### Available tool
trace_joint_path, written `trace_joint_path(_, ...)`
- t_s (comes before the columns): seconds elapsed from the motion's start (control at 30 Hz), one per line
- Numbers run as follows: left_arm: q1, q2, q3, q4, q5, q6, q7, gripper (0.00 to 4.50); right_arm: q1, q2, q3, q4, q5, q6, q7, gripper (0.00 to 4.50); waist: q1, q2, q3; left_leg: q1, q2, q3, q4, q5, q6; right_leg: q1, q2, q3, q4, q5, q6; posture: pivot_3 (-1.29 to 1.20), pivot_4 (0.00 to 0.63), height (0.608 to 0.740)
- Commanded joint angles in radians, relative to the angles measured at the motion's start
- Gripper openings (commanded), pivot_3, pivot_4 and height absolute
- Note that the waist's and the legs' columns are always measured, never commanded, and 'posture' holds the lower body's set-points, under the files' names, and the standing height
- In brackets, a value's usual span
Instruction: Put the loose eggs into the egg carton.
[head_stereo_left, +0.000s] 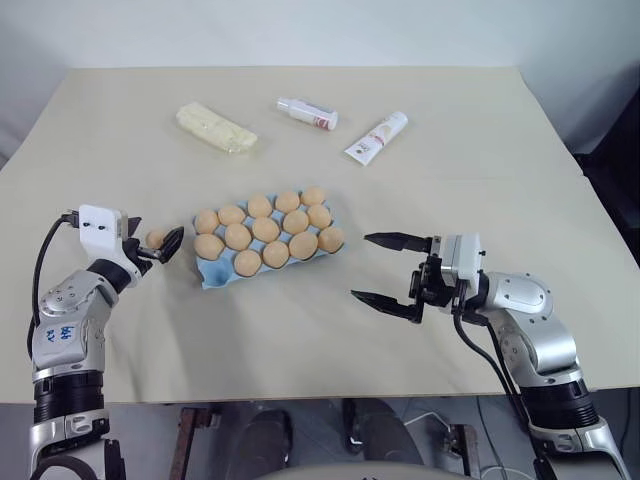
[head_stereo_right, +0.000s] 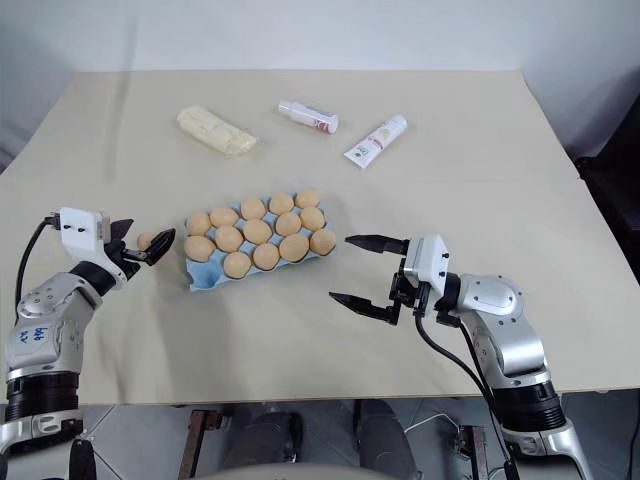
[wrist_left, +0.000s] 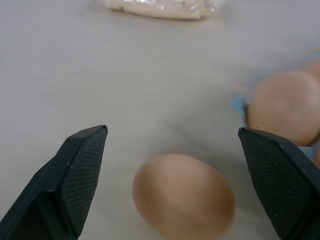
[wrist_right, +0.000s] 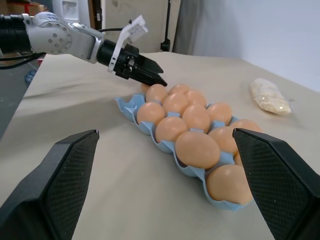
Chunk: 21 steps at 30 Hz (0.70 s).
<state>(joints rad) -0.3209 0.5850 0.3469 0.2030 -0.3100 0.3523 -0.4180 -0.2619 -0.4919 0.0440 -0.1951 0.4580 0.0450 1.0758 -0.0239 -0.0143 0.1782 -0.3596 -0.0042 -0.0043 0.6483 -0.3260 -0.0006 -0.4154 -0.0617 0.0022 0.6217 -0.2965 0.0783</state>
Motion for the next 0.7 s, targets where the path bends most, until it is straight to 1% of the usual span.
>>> trace_joint_path(0.03,-0.043,0.012,-0.011,0.037,0.017,0.027,0.013,4.47,0.021,0.012,-0.002,-0.054,0.000,-0.015,-0.028,4.50,0.001,0.000,0.000,0.000,0.000,0.000,0.000,0.000,0.000,0.000,0.000,0.000,0.000,0.000,0.000,0.00,0.150,0.740)
trace_joint_path(0.13,-0.037,0.014,-0.026,0.037,0.019,0.053,0.000,4.47,0.040,0.015,-0.006,-0.069,-0.002,-0.015,-0.044,4.50,0.000,0.000,0.000,0.000,0.000,0.000,0.001,0.000,0.000,0.000,0.000,0.000,0.000,0.000,0.000,0.00,0.150,0.740)
trace_joint_path(0.17,-0.029,0.017,-0.031,0.035,0.027,0.050,-0.004,4.08,0.039,0.017,-0.005,-0.069,-0.003,-0.015,-0.048,4.50,0.000,0.000,0.000,0.000,0.000,0.000,0.001,0.000,0.000,0.000,0.000,0.000,0.000,0.000,0.000,0.00,0.150,0.740)
trace_joint_path(0.2,-0.023,0.019,-0.033,0.034,0.032,0.048,-0.006,3.86,0.038,0.017,-0.005,-0.069,-0.004,-0.015,-0.051,4.50,-0.001,0.000,0.000,0.000,0.000,0.000,0.001,0.000,0.000,0.000,0.000,0.000,0.000,0.000,0.000,0.00,0.150,0.740)
trace_joint_path(0.27,-0.007,0.023,-0.022,0.027,0.026,0.068,-0.004,3.25,0.032,0.020,-0.004,-0.066,-0.004,-0.016,-0.056,4.50,-0.003,0.000,0.000,0.000,0.000,0.000,0.001,0.000,0.000,0.000,0.000,0.000,-0.001,0.000,0.000,0.00,0.150,0.740)
trace_joint_path(0.3,-0.002,0.024,-0.016,0.024,0.021,0.071,-0.006,2.85,0.029,0.021,-0.003,-0.065,-0.004,-0.016,-0.059,4.50,-0.002,0.000,0.000,0.000,0.000,0.000,0.001,0.000,0.000,0.000,0.000,0.000,-0.001,0.000,0.000,0.00,0.150,0.740)
trace_joint_path(0.37,0.011,0.030,-0.003,0.014,0.007,0.079,-0.019,2.42,0.027,0.022,-0.002,-0.062,-0.005,-0.018,-0.060,4.50,-0.002,0.000,0.000,0.001,0.000,0.000,0.001,0.001,-0.001,0.000,0.000,0.000,0.000,0.000,0.000,0.00,0.150,0.740)
trace_joint_path(0.47,0.026,0.037,0.029,-0.012,-0.021,0.034,-0.056,2.37,0.027,0.021,-0.001,-0.062,-0.005,-0.020,-0.060,4.50,-0.003,0.000,0.000,0.002,0.000,0.000,0.001,0.001,-0.001,0.000,0.000,0.001,0.001,0.000,0.000,0.00,0.150,0.740)
trace_joint_path(0.57,0.043,0.032,0.089,-0.098,-0.112,-0.049,-0.165,2.37,0.030,0.019,-0.001,-0.063,-0.006,-0.019,-0.062,4.50,-0.001,0.000,0.000,0.002,0.000,-0.001,0.001,0.001,-0.001,0.000,0.000,0.000,0.001,0.000,0.000,0.00,0.150,0.740)
trace_joint_path(0.63,0.068,0.042,0.083,-0.171,-0.162,-0.070,-0.260,2.37,0.035,0.016,-0.004,-0.065,-0.005,-0.018,-0.061,4.50,-0.001,0.000,0.000,0.001,0.000,-0.001,0.001,0.001,-0.001,0.000,-0.001,0.000,0.000,0.000,0.000,0.00,0.150,0.740)
trace_joint_path(0.7,0.092,0.057,0.045,-0.221,-0.182,-0.068,-0.344,2.37,0.040,0.014,-0.006,-0.066,-0.005,-0.018,-0.059,4.50,0.001,0.000,0.000,0.001,0.000,-0.001,0.001,0.001,-0.001,0.000,-0.001,0.000,-0.001,0.000,0.000,0.00,0.150,0.740)
